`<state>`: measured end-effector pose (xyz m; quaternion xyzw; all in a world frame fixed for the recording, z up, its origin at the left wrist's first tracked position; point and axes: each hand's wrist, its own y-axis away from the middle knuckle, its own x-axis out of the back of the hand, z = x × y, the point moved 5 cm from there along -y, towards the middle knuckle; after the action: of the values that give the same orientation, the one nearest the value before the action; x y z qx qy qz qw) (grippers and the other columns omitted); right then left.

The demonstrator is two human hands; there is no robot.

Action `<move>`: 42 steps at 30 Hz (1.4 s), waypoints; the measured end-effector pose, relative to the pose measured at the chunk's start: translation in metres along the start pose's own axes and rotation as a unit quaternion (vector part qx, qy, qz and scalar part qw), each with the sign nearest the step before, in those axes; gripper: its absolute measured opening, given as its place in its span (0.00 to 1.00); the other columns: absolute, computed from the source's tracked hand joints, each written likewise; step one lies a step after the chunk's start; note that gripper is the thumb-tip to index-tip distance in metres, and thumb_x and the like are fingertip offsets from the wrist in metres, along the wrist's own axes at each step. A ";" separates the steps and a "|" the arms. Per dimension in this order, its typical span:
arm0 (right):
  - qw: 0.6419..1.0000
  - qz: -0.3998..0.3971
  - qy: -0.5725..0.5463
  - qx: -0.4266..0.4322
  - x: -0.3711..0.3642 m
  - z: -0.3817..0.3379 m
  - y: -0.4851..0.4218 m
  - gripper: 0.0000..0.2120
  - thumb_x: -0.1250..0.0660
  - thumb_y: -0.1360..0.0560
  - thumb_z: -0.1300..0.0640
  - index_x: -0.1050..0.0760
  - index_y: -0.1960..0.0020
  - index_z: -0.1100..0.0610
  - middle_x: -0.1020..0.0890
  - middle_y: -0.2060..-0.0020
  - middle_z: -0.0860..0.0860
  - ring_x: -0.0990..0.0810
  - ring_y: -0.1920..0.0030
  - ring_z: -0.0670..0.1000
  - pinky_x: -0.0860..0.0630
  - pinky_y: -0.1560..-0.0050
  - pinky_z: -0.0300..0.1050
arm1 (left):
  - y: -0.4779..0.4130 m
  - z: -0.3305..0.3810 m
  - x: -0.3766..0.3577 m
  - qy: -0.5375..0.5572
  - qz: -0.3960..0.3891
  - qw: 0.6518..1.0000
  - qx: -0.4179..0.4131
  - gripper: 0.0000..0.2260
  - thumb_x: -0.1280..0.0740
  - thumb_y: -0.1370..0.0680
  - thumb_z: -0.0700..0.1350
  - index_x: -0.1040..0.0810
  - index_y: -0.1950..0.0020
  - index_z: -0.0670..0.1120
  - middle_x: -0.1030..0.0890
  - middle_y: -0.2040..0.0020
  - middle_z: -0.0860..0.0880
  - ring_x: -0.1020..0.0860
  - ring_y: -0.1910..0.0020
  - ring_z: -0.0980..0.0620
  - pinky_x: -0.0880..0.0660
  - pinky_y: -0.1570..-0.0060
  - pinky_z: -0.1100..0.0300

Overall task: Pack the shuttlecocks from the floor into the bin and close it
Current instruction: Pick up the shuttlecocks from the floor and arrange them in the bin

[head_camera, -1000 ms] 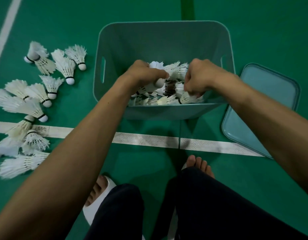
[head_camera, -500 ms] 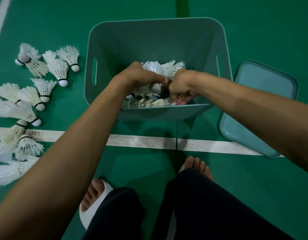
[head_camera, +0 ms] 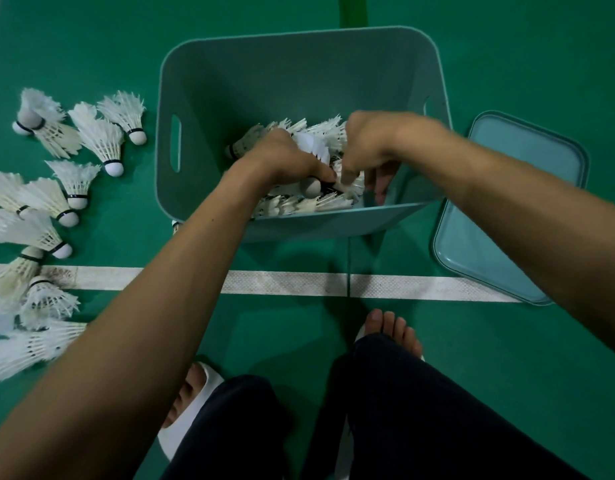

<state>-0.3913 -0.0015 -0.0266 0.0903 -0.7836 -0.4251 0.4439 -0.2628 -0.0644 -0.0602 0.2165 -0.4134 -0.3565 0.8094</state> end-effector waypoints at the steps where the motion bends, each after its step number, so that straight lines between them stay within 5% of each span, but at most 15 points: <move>1: 0.999 0.015 -0.036 -0.001 0.012 0.003 0.004 0.11 0.26 0.25 0.63 0.24 0.51 0.71 0.13 0.63 0.62 0.13 0.68 0.60 0.14 0.61 0.54 | 0.002 0.002 -0.001 0.002 0.000 1.000 -0.013 0.22 0.19 0.32 0.53 0.25 0.48 0.45 0.25 0.56 0.51 0.27 0.61 0.55 0.30 0.65 0.59; 5: 0.980 0.042 -0.192 0.016 0.036 0.007 0.021 0.09 0.28 0.24 0.60 0.17 0.49 0.65 0.12 0.59 0.57 0.15 0.63 0.54 0.22 0.68 0.40 | 0.010 0.017 -0.001 0.000 0.000 0.996 -0.087 0.29 0.18 0.36 0.57 0.23 0.45 0.43 0.20 0.48 0.51 0.21 0.51 0.51 0.26 0.56 0.58; 8: 0.980 0.044 -0.191 0.020 0.030 0.005 0.025 0.10 0.22 0.28 0.56 0.15 0.51 0.62 0.11 0.57 0.56 0.20 0.65 0.49 0.25 0.69 0.39 | 0.016 0.027 -0.005 -0.024 -0.012 0.988 -0.150 0.26 0.19 0.39 0.58 0.19 0.47 0.47 0.16 0.50 0.49 0.18 0.49 0.48 0.21 0.47 0.52; 11: 0.977 0.119 -0.172 0.038 0.031 0.007 0.025 0.16 0.18 0.33 0.55 0.15 0.49 0.59 0.13 0.55 0.55 0.16 0.58 0.52 0.19 0.62 0.44 | 0.021 0.029 -0.008 -0.052 -0.016 0.981 -0.188 0.23 0.19 0.34 0.54 0.22 0.46 0.48 0.19 0.52 0.52 0.21 0.52 0.51 0.25 0.55 0.57; 15: 0.983 0.086 -0.153 0.057 0.028 0.004 0.032 0.10 0.19 0.32 0.60 0.16 0.53 0.59 0.14 0.58 0.55 0.17 0.60 0.50 0.19 0.64 0.42 | 0.027 0.031 -0.009 -0.079 -0.016 0.971 -0.226 0.32 0.18 0.35 0.58 0.26 0.37 0.49 0.23 0.44 0.52 0.25 0.46 0.51 0.32 0.56 0.59; 18: 0.988 0.102 -0.112 0.021 0.034 0.009 0.037 0.11 0.20 0.31 0.61 0.15 0.51 0.62 0.15 0.61 0.54 0.18 0.62 0.51 0.20 0.65 0.42 | 0.030 0.026 -0.011 -0.090 -0.047 0.979 -0.177 0.34 0.24 0.32 0.66 0.26 0.35 0.47 0.26 0.41 0.52 0.26 0.43 0.51 0.32 0.48 0.56; 22: 0.982 0.184 0.011 -0.029 0.042 0.013 0.043 0.08 0.21 0.33 0.63 0.18 0.59 0.63 0.16 0.68 0.56 0.17 0.70 0.53 0.20 0.63 0.45 | 0.024 0.014 -0.003 -0.092 -0.018 0.987 -0.130 0.26 0.33 0.23 0.66 0.25 0.44 0.43 0.24 0.48 0.47 0.26 0.50 0.48 0.31 0.51 0.53; 26: 0.975 0.180 0.122 -0.041 0.019 0.007 0.040 0.04 0.29 0.31 0.66 0.23 0.59 0.62 0.17 0.66 0.55 0.17 0.67 0.53 0.16 0.54 0.51 | 0.020 -0.006 0.003 -0.110 -0.067 0.991 -0.040 0.36 0.29 0.28 0.58 0.38 0.25 0.47 0.30 0.27 0.43 0.28 0.34 0.41 0.27 0.38 0.44; 29: 0.980 0.153 0.125 -0.039 0.000 0.005 0.028 0.04 0.33 0.30 0.68 0.26 0.59 0.62 0.17 0.62 0.57 0.17 0.65 0.55 0.16 0.55 0.50 | 0.023 -0.010 0.004 -0.106 -0.091 0.990 -0.022 0.43 0.28 0.31 0.54 0.46 0.21 0.52 0.38 0.21 0.42 0.32 0.28 0.38 0.30 0.33 0.39; 32: 0.982 0.152 0.100 -0.046 -0.008 0.009 0.020 0.05 0.35 0.28 0.68 0.28 0.60 0.61 0.19 0.61 0.57 0.19 0.67 0.55 0.19 0.59 0.48 | 0.023 -0.011 0.005 -0.118 -0.100 0.988 -0.022 0.48 0.28 0.38 0.52 0.46 0.22 0.54 0.39 0.21 0.41 0.33 0.28 0.36 0.28 0.34 0.40; 39: 0.962 0.214 0.162 -0.054 0.001 0.010 0.027 0.06 0.31 0.28 0.62 0.28 0.53 0.59 0.25 0.61 0.56 0.24 0.56 0.60 0.27 0.55 0.50 | 0.012 -0.020 0.007 -0.195 -0.096 0.976 -0.030 0.38 0.22 0.29 0.46 0.37 0.25 0.46 0.31 0.25 0.43 0.27 0.34 0.38 0.24 0.37 0.41; 42: 0.969 0.202 0.131 -0.049 -0.005 0.005 0.023 0.04 0.33 0.27 0.64 0.29 0.59 0.61 0.24 0.63 0.56 0.23 0.62 0.58 0.27 0.58 0.48 | 0.015 -0.019 0.007 -0.177 -0.095 0.979 -0.030 0.39 0.20 0.31 0.46 0.36 0.25 0.45 0.31 0.26 0.43 0.27 0.34 0.39 0.25 0.37 0.42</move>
<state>-0.3870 0.0182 -0.0138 -0.0371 -0.6988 -0.3494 0.6231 -0.2387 -0.0589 -0.0576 0.1642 -0.5169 -0.4763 0.6921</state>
